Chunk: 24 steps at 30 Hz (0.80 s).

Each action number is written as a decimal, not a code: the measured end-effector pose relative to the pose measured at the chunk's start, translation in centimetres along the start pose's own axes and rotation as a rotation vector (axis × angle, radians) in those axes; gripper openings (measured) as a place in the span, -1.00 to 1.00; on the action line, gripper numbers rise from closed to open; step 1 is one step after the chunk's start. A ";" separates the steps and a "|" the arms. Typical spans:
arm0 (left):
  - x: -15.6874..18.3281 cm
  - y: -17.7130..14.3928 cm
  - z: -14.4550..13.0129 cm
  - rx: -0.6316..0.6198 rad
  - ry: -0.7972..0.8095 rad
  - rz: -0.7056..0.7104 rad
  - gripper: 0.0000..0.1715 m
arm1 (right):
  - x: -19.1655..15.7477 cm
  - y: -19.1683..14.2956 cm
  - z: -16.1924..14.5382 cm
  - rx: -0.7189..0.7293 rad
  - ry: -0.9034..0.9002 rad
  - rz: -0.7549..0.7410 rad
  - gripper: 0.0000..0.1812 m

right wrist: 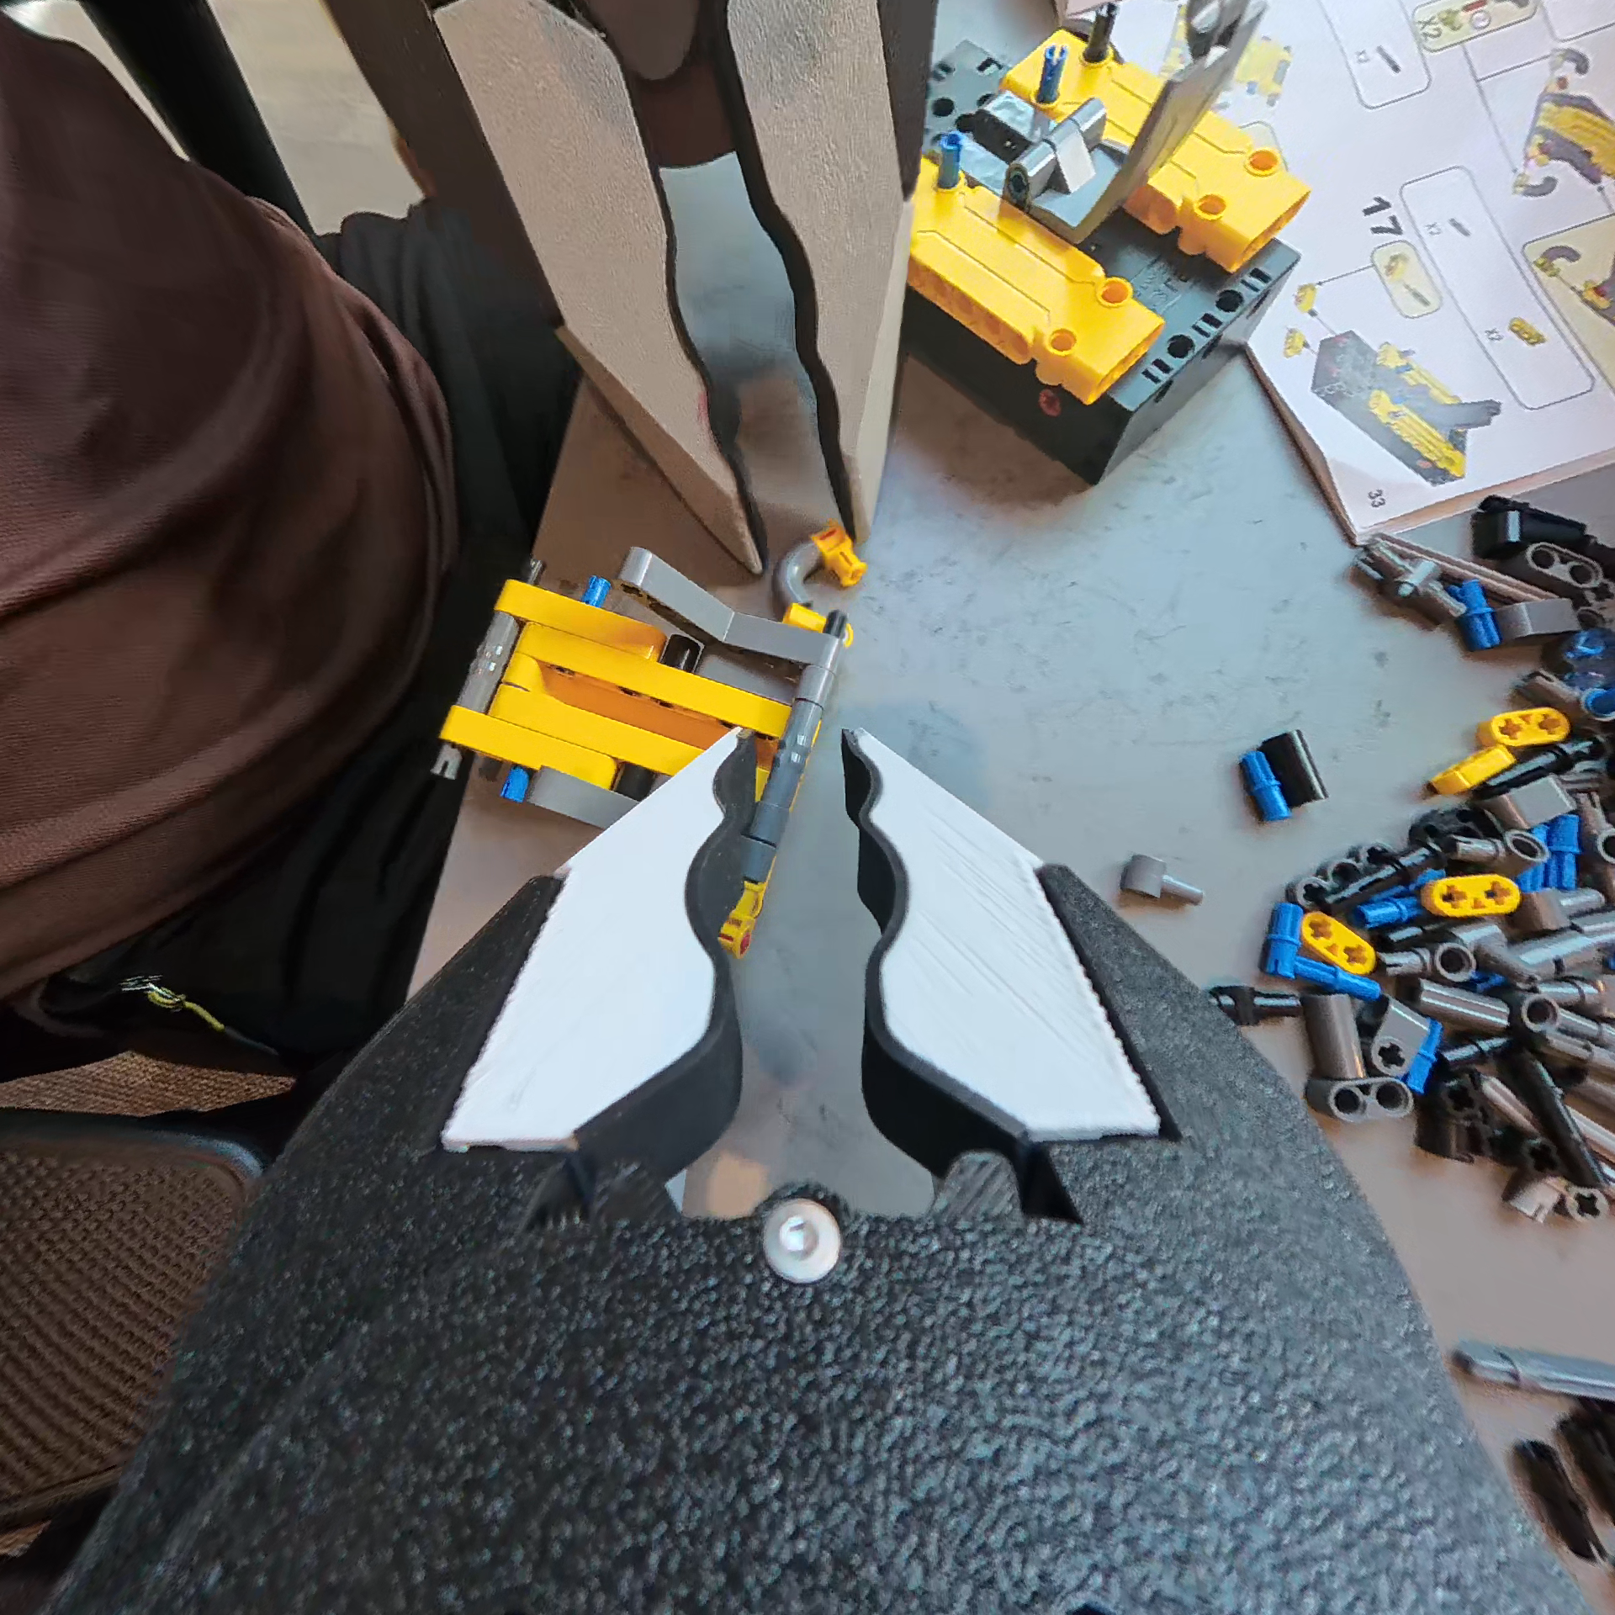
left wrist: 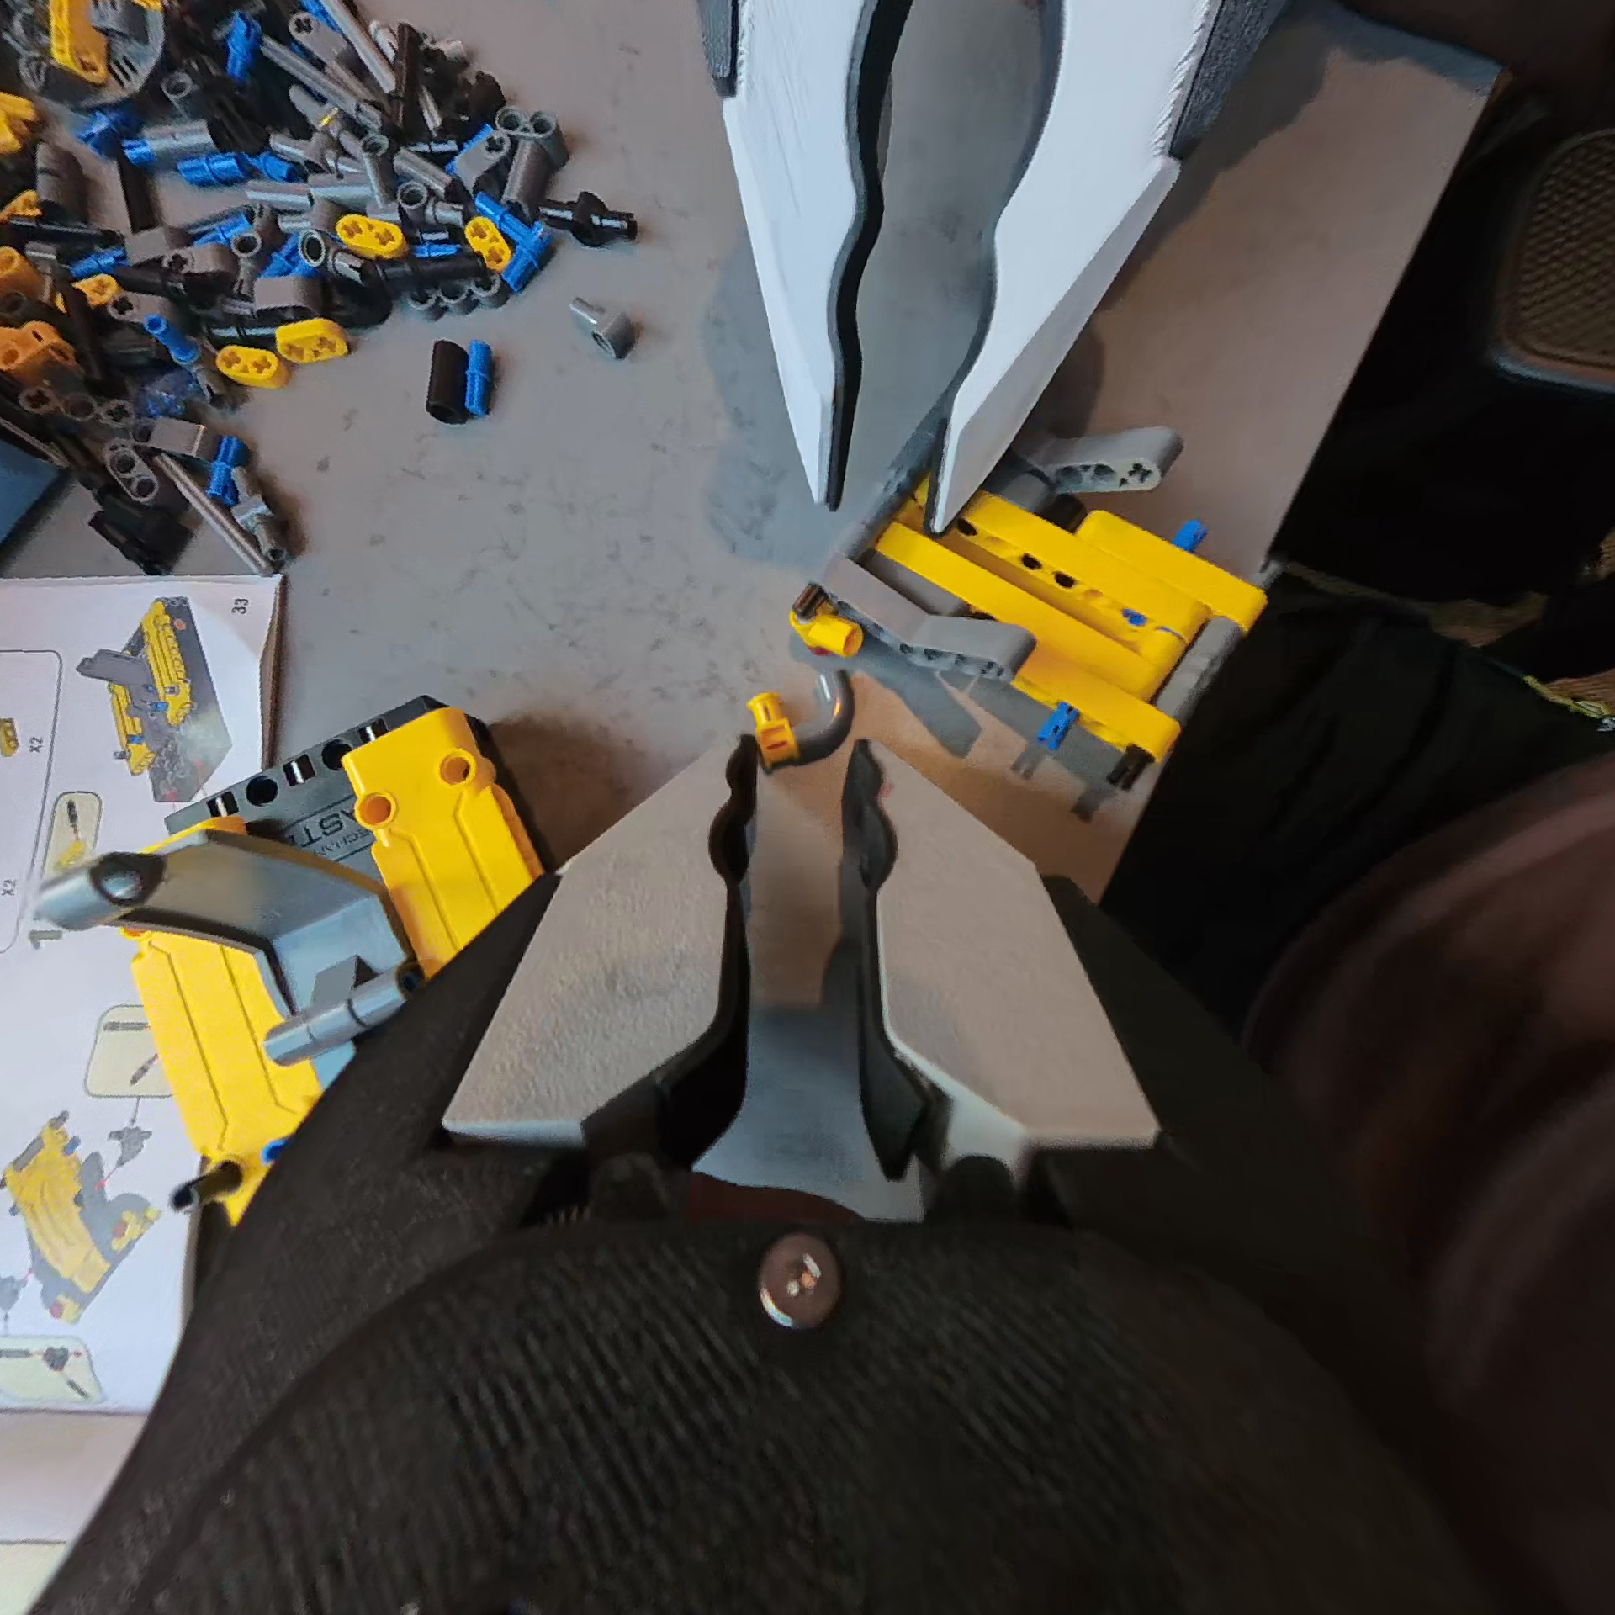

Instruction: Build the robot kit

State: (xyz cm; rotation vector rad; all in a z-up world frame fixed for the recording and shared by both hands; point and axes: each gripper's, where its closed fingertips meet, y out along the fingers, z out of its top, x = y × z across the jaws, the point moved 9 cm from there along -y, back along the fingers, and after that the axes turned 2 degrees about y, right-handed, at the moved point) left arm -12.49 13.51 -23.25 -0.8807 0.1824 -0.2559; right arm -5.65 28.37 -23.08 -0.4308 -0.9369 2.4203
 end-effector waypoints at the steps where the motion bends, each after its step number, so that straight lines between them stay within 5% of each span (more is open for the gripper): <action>1: -0.3 0.0 0.0 -0.008 0.012 0.005 -0.78 | 0.1 -0.1 0.0 -0.001 -0.002 -0.008 -0.78; 6: -0.6 -0.4 0.2 -0.069 0.134 0.004 -0.71 | 0.1 0.0 -0.2 0.024 -0.001 -0.008 -0.78; 12: 0.1 0.1 0.8 -0.046 0.039 -0.006 -0.51 | 0.2 0.2 -0.3 0.045 0.004 -0.008 -0.78; 17: 0.0 0.7 0.9 -0.026 -0.019 -0.005 -0.76 | 0.3 -0.1 -0.5 0.048 0.001 -0.019 -0.79; 24: 0.3 0.0 0.3 -0.019 0.143 0.020 -0.76 | 0.3 -0.8 -0.4 0.109 0.010 -0.016 -0.79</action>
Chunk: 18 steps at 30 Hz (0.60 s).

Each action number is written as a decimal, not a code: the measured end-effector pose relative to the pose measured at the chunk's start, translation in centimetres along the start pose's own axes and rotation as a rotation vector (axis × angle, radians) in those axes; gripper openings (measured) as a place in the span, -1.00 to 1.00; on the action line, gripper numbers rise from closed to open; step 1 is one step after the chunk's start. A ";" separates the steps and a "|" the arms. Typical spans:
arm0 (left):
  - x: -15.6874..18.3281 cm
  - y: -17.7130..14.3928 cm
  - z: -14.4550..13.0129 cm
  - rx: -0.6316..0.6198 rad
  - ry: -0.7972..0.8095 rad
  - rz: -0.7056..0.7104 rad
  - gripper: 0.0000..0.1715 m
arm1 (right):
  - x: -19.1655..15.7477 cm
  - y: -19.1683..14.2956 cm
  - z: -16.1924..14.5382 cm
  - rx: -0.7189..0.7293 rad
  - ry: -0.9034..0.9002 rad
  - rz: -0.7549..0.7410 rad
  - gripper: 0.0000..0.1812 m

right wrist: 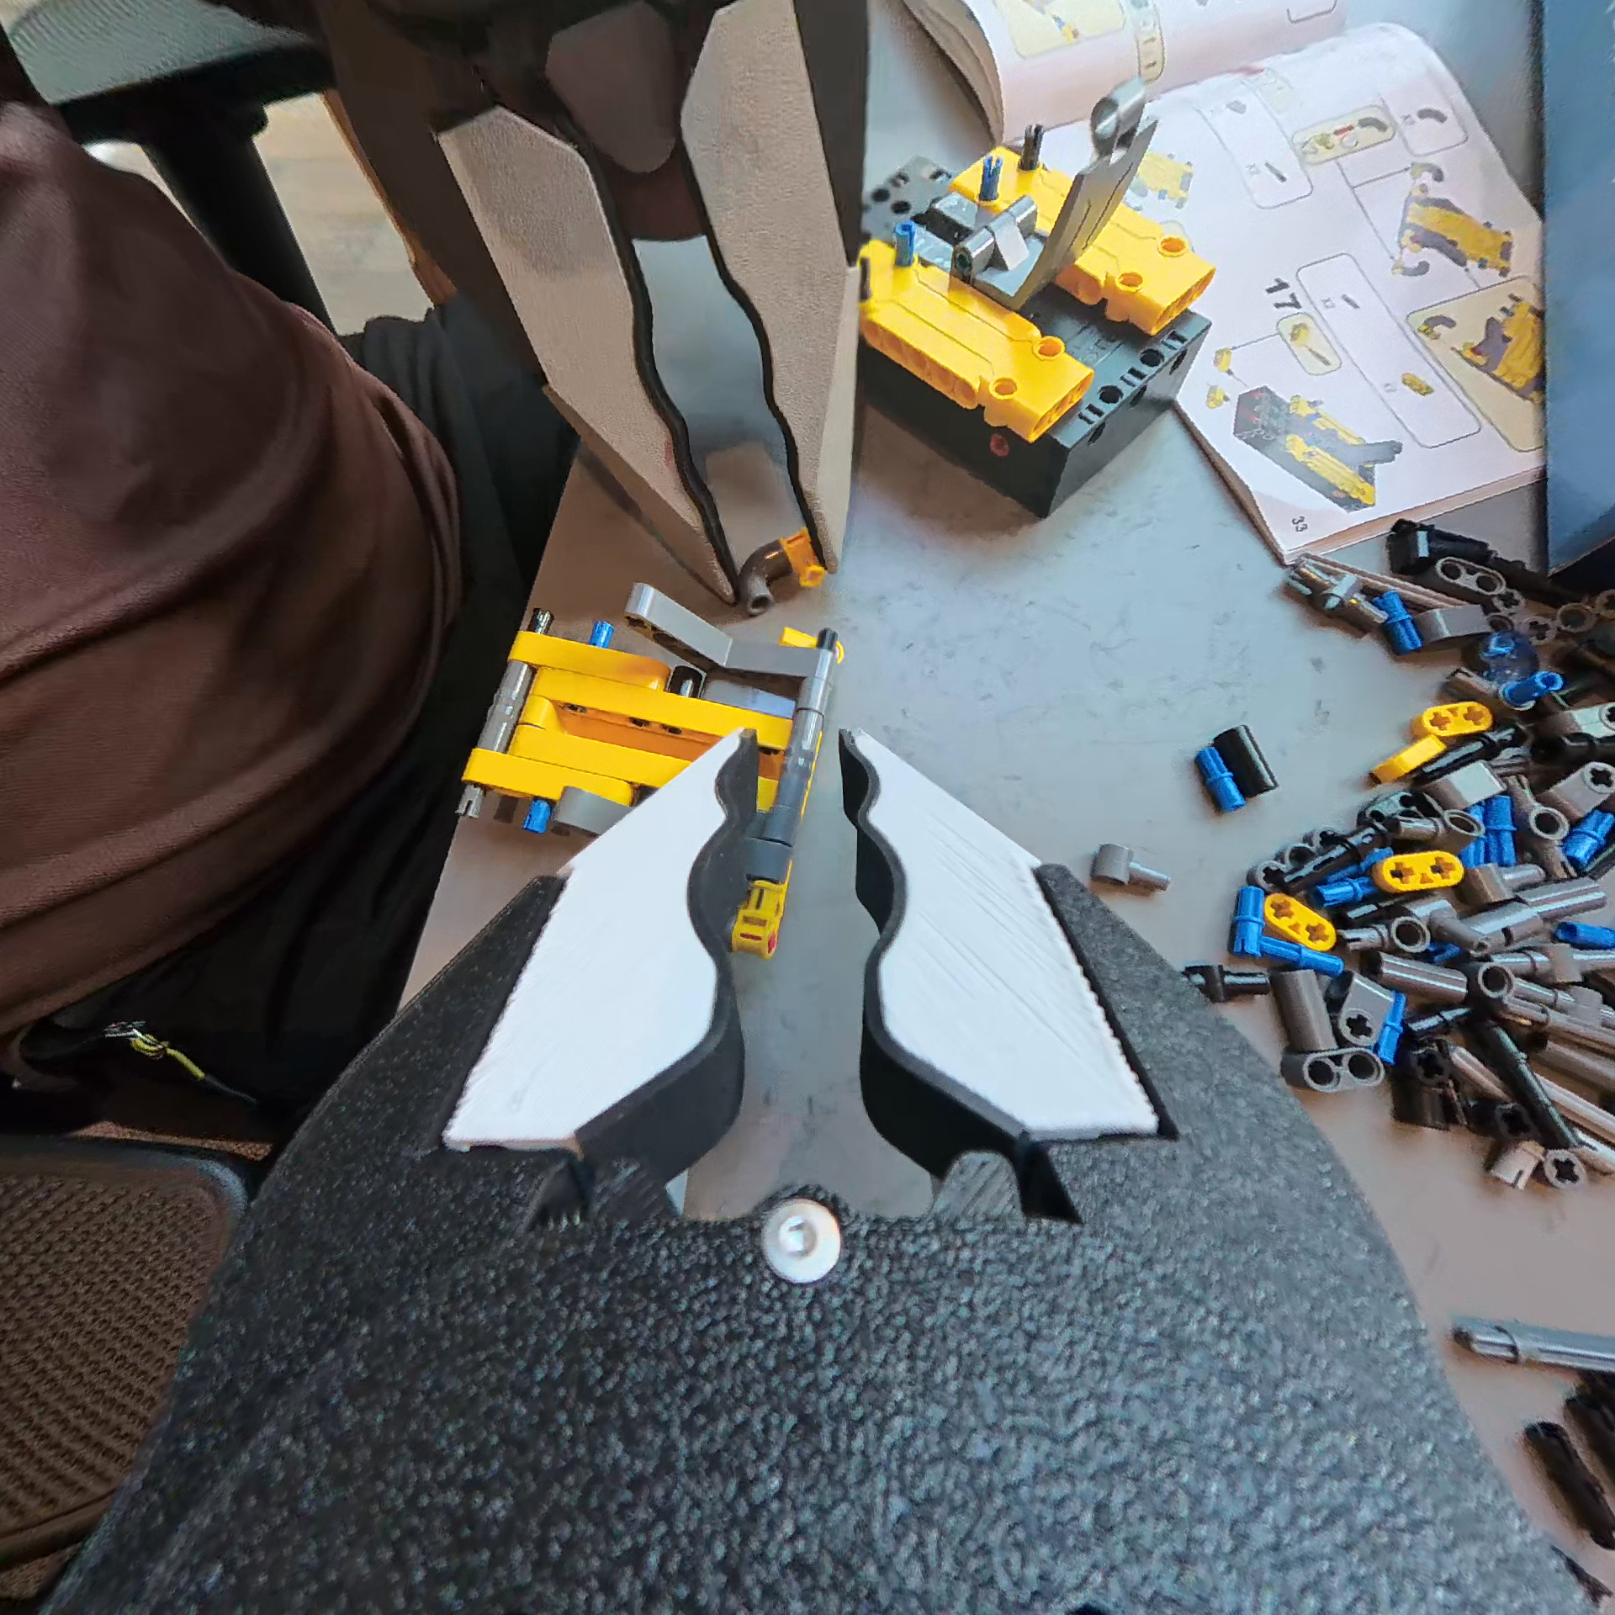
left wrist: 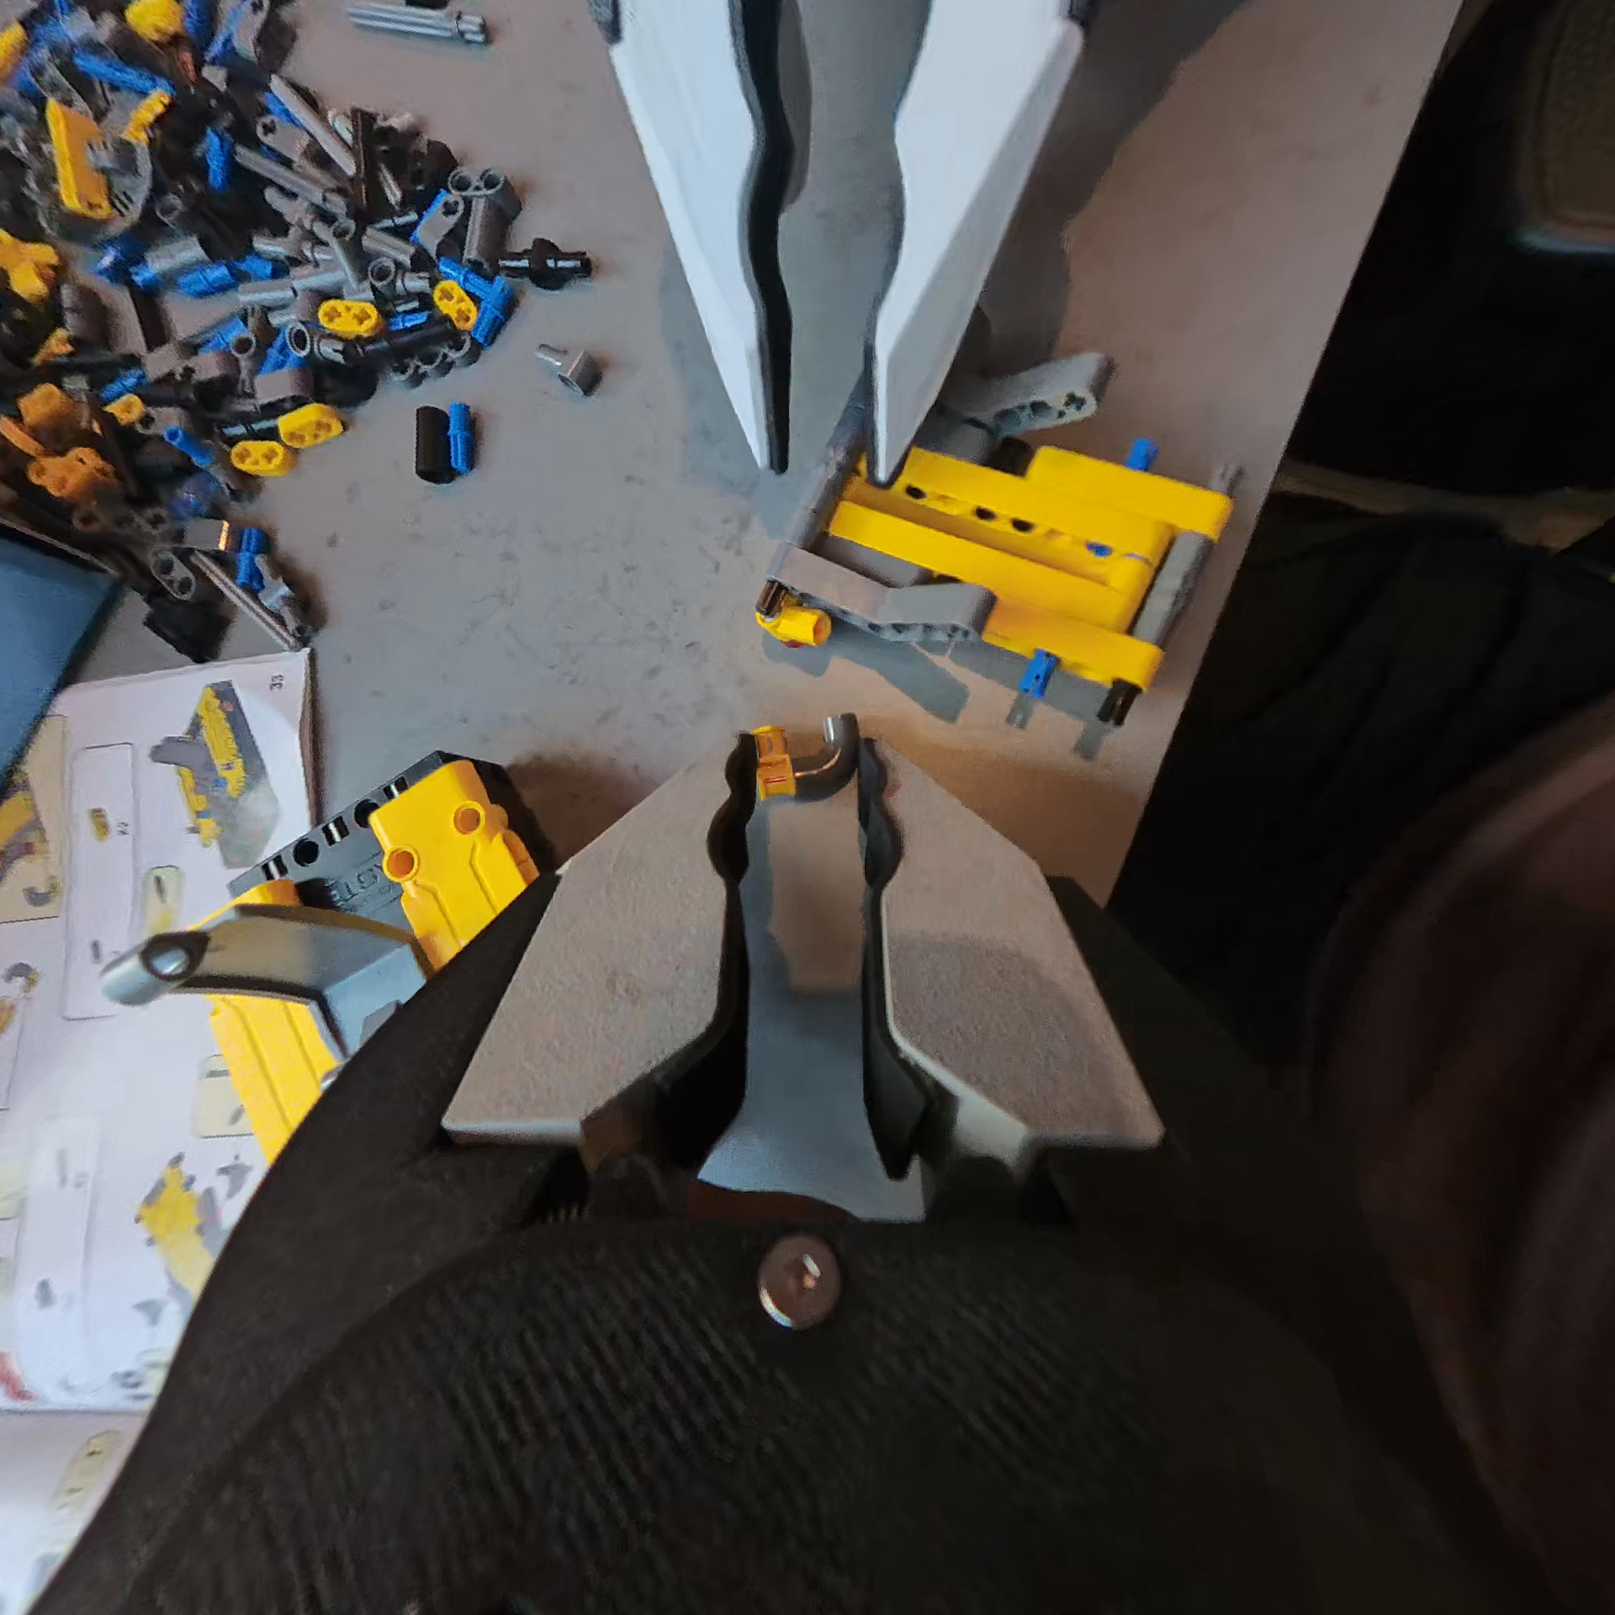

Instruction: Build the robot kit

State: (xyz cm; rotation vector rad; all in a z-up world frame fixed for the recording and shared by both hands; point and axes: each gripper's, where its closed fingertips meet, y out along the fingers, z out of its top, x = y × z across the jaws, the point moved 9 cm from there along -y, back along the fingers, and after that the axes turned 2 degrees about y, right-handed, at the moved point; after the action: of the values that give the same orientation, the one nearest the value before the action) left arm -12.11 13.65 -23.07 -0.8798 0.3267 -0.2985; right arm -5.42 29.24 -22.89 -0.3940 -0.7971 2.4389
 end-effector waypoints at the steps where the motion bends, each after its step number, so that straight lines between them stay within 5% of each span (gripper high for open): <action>1: 0.1 -0.2 -0.1 -0.001 0.029 0.004 -0.76 | 0.0 -0.2 0.1 0.016 0.003 -0.001 -0.79; 9: 0.9 -4.1 1.9 0.294 0.295 0.140 -0.76 | -1.1 -0.5 3.2 0.195 0.132 0.008 -0.82; 18: 2.5 -5.7 2.2 0.376 0.478 0.291 -0.76 | -2.5 -0.9 5.1 0.297 0.357 0.097 -0.81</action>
State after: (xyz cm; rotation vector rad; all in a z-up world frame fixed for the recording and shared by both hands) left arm -9.63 10.83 -17.65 -0.3735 0.8059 -0.2852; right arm -5.18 26.10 -18.12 -0.7364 -0.2653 2.4252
